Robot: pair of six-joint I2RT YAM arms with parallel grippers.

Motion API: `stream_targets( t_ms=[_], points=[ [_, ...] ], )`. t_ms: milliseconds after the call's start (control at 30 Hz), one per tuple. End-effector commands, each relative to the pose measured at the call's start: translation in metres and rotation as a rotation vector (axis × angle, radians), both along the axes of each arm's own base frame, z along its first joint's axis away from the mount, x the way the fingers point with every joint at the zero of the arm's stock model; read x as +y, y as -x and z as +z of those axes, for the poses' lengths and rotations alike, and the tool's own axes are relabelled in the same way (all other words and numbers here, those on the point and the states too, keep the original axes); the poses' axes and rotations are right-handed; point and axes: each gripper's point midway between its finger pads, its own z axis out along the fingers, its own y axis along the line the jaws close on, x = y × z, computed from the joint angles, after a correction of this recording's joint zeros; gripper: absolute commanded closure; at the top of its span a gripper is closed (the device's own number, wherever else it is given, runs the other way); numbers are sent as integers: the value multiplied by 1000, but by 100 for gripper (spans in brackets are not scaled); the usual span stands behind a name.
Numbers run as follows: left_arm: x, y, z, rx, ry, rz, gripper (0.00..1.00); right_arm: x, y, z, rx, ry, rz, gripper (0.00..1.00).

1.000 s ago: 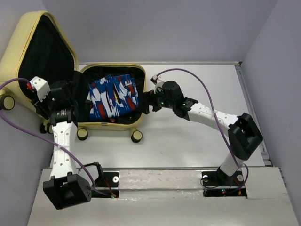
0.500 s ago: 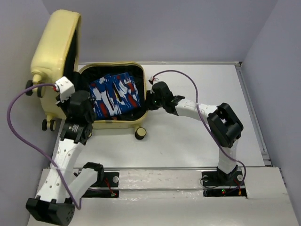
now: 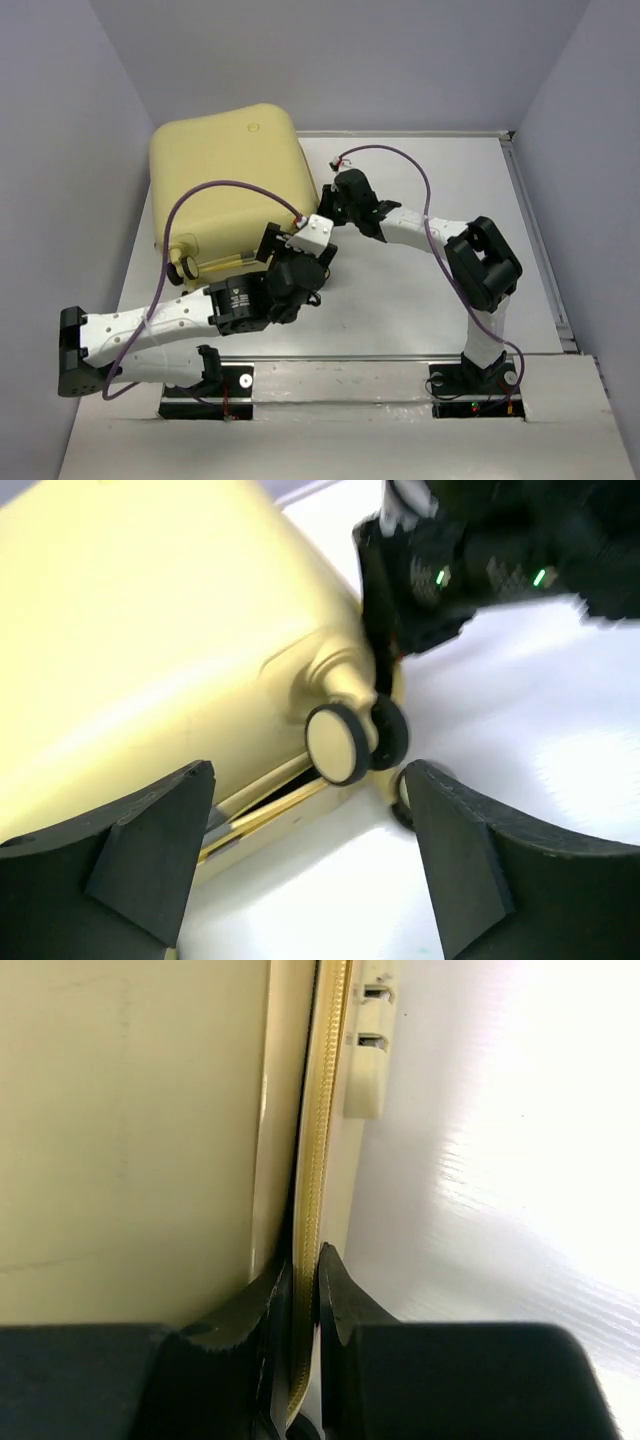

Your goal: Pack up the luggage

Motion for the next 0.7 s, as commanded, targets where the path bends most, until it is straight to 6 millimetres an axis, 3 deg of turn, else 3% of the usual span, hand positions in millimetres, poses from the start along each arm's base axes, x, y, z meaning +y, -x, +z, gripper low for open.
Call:
stream_targets(
  t_ms=[0,100,167,200,233,267,300,400,433,467,500,533,567,667],
  points=[
    [-17,10,102,-80,420,-97,8,-8,26,-10,20,-6,112,93],
    [-8,10,130,-134,517,-99,5,-44,17,2,-4,-14,57,93],
    [7,-1,145,-160,566,-66,3,-78,12,10,-14,-23,19,93],
    [18,-9,150,-174,567,-24,3,-89,11,13,-12,-30,5,93],
    [18,-16,153,-168,593,-30,4,-103,12,10,-11,-20,-4,93],
    [23,-24,162,-177,615,-21,4,-124,5,24,-40,-29,-40,93],
    [35,-45,157,-172,595,33,4,-136,2,28,-58,-13,-53,93],
    [47,-70,171,-173,640,80,5,-191,-14,41,-73,-2,-168,92],
    [58,-93,165,-166,631,154,4,-202,-16,44,-74,-12,-178,69],
    [63,-100,181,-188,652,165,5,-209,-22,55,-91,-26,-188,52],
    [68,-123,174,-169,631,185,4,-218,-23,58,-81,-8,-204,34],
    [73,-135,177,-169,633,194,5,-221,-20,60,-67,12,-205,6],
    [80,-145,194,-194,663,197,5,-220,-21,73,-90,12,-199,0],
    [101,-204,173,-124,655,225,6,-221,-8,110,-158,-33,-206,0]
  ],
)
